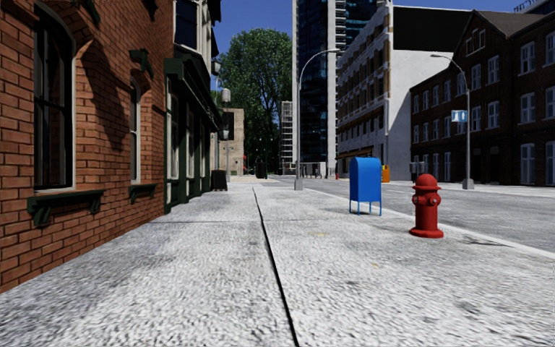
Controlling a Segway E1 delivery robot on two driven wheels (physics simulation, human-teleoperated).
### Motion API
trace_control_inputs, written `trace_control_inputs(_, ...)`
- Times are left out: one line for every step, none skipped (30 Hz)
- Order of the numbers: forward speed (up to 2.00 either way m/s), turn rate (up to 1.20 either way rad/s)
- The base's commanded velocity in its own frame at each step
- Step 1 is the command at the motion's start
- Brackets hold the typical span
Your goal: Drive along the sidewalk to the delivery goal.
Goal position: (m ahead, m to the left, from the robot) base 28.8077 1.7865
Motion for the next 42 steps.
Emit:
trace_control_inputs(2.00, 0.00)
trace_control_inputs(2.00, 0.00)
trace_control_inputs(2.00, 0.00)
trace_control_inputs(2.00, 0.00)
trace_control_inputs(2.00, 0.00)
trace_control_inputs(2.00, 0.00)
trace_control_inputs(2.00, 0.00)
trace_control_inputs(2.00, 0.00)
trace_control_inputs(2.00, 0.00)
trace_control_inputs(2.00, 0.00)
trace_control_inputs(2.00, 0.00)
trace_control_inputs(2.00, 0.00)
trace_control_inputs(2.00, 0.05)
trace_control_inputs(2.00, 0.10)
trace_control_inputs(2.00, 0.10)
trace_control_inputs(2.00, 0.15)
trace_control_inputs(2.00, 0.18)
trace_control_inputs(2.00, 0.19)
trace_control_inputs(2.00, 0.20)
trace_control_inputs(2.00, 0.20)
trace_control_inputs(2.00, 0.20)
trace_control_inputs(2.00, 0.20)
trace_control_inputs(2.00, 0.20)
trace_control_inputs(2.00, 0.20)
trace_control_inputs(2.00, 0.21)
trace_control_inputs(2.00, 0.22)
trace_control_inputs(2.00, 0.23)
trace_control_inputs(2.00, 0.26)
trace_control_inputs(2.00, 0.28)
trace_control_inputs(2.00, 0.28)
trace_control_inputs(2.00, 0.28)
trace_control_inputs(2.00, 0.28)
trace_control_inputs(2.00, 0.28)
trace_control_inputs(2.00, 0.29)
trace_control_inputs(2.00, 0.29)
trace_control_inputs(2.00, 0.29)
trace_control_inputs(2.00, 0.29)
trace_control_inputs(2.00, 0.29)
trace_control_inputs(2.00, 0.22)
trace_control_inputs(2.00, 0.01)
trace_control_inputs(2.00, 0.00)
trace_control_inputs(2.00, 0.00)
